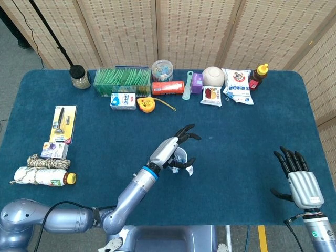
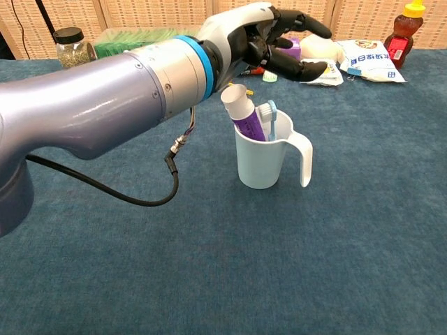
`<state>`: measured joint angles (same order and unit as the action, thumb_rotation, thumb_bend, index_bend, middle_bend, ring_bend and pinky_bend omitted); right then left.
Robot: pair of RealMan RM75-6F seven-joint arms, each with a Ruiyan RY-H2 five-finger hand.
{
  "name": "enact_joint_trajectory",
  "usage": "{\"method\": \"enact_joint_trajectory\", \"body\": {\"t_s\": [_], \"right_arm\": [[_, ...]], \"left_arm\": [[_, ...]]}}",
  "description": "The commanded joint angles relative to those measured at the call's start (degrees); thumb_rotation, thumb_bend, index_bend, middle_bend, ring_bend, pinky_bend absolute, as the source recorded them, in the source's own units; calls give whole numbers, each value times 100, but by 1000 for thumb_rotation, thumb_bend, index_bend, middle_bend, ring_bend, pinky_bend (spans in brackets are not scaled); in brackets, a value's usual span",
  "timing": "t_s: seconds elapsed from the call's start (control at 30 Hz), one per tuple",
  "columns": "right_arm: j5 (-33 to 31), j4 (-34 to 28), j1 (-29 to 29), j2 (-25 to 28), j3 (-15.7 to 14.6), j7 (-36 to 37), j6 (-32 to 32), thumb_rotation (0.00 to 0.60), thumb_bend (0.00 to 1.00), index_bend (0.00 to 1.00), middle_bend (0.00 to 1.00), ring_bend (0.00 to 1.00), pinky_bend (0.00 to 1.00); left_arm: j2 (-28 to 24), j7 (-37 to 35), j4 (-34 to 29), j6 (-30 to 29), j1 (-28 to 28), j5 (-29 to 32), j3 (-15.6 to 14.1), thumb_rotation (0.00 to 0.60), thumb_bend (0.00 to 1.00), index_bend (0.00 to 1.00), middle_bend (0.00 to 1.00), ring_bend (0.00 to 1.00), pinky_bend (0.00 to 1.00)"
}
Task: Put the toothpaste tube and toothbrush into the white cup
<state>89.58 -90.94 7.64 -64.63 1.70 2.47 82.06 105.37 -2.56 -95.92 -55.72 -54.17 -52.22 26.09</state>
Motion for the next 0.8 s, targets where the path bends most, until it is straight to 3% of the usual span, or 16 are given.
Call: {"method": "enact_joint_trajectory", "body": {"t_s": [0.03,0.2,0.3,0.4,0.57,0.7,0.8], "right_arm": [[0,2,2,-2,-3,-3,-5,600,0,0,0,0,0],[3,-8,-3,0,-3,-5,5,600,0,0,0,0,0],[3,-15,-7,5,-1,-6,15,600,0,0,0,0,0],[3,-20,-10,7,0,-9,22,600,0,0,0,0,0],[17,-46,-14,12,8,-33,52,600,0,0,0,0,0],[21,-80,-28,34,25,-16,99,600,0,0,0,0,0],[26,-124,-47,56,48,-20,167,600,0,0,0,0,0]], "left_arm": [[-146,-90,-186,-63,81,-144,59,600,359,208,11,0,141],[-556,-71,-557,-164,233,-292,123,600,359,167,0,0,112],[-958,166,-739,-142,327,-347,28,600,358,62,0,0,34],[-1556,665,-979,-162,478,-415,-204,600,355,0,0,0,0],[-2749,1327,-1446,-457,999,-756,-692,600,352,0,0,0,0],[-3442,1460,-1696,-691,1435,-1112,-1069,600,351,0,0,0,0],[-4071,1375,-1706,-1038,2035,-1670,-1614,600,351,0,0,0,0]]}}
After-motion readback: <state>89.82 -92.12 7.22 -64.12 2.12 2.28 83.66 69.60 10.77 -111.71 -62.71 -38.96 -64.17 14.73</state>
